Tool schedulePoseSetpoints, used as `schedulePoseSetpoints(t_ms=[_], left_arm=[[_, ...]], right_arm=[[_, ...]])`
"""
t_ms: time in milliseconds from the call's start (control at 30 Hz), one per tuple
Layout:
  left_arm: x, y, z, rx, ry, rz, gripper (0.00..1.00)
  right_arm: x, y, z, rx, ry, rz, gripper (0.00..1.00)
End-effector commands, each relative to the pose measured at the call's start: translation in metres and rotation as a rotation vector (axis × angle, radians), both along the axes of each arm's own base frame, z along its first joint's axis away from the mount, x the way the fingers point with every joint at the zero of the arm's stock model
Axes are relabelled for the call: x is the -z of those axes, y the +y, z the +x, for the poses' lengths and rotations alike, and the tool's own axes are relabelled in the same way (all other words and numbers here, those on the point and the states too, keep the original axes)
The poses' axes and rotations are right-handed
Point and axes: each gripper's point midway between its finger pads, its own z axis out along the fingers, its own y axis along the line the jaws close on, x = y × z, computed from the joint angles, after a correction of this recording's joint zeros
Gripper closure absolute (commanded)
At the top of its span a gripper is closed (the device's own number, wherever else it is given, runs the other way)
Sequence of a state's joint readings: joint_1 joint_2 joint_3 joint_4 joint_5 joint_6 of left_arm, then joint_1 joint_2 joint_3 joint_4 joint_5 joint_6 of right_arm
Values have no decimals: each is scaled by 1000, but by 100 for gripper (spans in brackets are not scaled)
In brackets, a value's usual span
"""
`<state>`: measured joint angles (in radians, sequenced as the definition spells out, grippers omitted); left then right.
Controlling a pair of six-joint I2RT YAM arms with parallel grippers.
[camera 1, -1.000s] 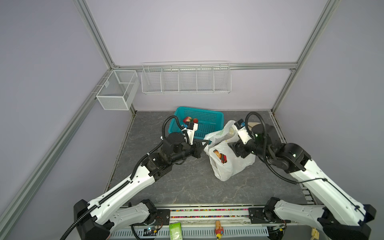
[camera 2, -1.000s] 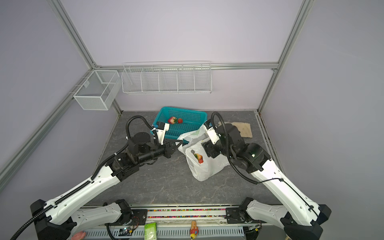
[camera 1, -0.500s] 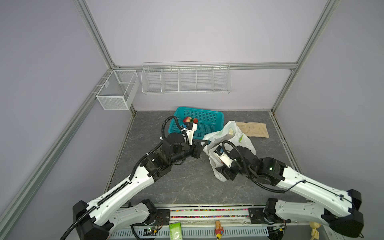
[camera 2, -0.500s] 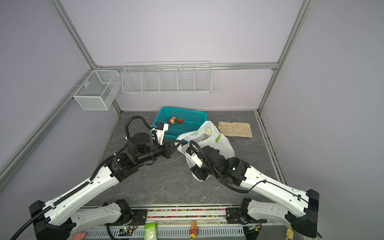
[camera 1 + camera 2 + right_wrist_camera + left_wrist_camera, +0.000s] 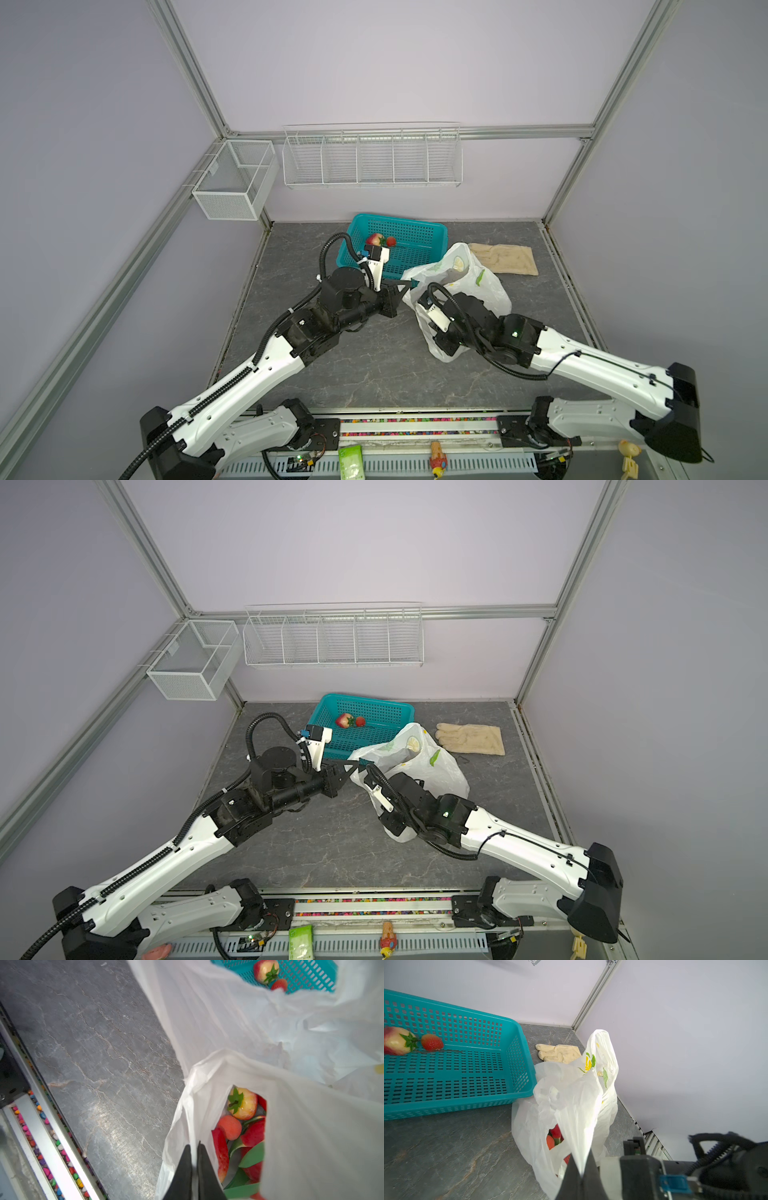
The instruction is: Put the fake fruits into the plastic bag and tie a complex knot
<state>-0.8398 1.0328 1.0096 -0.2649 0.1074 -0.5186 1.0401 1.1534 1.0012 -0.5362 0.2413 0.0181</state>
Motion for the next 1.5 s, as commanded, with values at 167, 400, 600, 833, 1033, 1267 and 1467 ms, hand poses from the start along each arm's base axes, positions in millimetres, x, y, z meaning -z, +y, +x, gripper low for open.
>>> schedulePoseSetpoints(t_ms=[167,400,600,833,1033,1267,1467], left_arm=[[-54,33,3,-97,-98,-48,100],[-101,70,9,-213,-175,-33,100],[-130,90,25,-263,-206,-64,100],[-144,103,34,-297,-234,-33,100],[-139,98,17,-213,-225,-7,100],[-132,97,19,-198,-239,52,100],[-122,67,42,-116,-241,63,100]], right_arm=[[-139,-32,-9,-12,-138,376,93],[-221,-90,4,156,-327,480,94],[-254,-116,23,290,-412,502,94],[-256,-82,22,152,-354,561,94],[-257,-73,3,61,-301,620,94],[-264,-70,-32,-71,-249,708,94],[-260,-79,-26,-6,-265,695,94]])
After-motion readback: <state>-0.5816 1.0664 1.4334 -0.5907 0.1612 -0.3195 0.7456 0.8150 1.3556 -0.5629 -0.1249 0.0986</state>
